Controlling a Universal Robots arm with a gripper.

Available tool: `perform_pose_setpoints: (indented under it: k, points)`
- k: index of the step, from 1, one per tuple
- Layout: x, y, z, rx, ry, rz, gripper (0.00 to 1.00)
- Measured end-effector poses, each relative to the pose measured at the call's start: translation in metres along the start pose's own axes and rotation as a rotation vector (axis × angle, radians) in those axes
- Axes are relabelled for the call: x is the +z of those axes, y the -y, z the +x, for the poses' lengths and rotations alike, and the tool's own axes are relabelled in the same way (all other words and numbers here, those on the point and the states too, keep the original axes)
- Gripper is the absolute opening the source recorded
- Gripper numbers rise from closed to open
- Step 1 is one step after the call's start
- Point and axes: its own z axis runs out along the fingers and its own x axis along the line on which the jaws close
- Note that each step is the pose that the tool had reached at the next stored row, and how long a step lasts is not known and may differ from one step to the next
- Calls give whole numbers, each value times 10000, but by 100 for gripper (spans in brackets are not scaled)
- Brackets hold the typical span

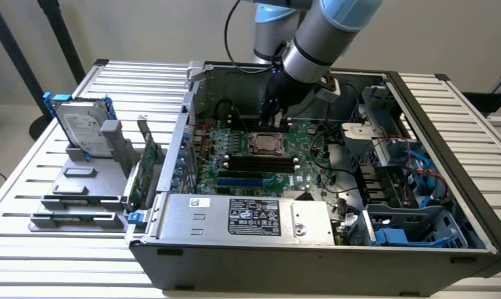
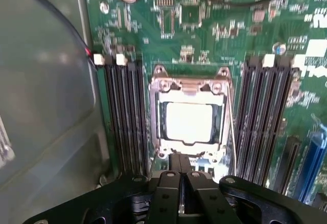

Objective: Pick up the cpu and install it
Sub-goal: 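Close the cpu cover, then install the first cpu locking lever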

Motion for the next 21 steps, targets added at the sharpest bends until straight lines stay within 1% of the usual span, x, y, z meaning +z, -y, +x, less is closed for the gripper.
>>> perform_pose_setpoints:
  k: [4, 8, 11, 12, 21]
  points:
    - [68, 156, -12, 1, 1, 19, 11]
    - [121, 294, -21, -2, 3, 47, 11]
    - [155, 390, -28, -3, 7, 65, 11]
    - [162, 410, -30, -4, 8, 64, 11]
    - [163, 412, -30, -3, 3, 64, 11]
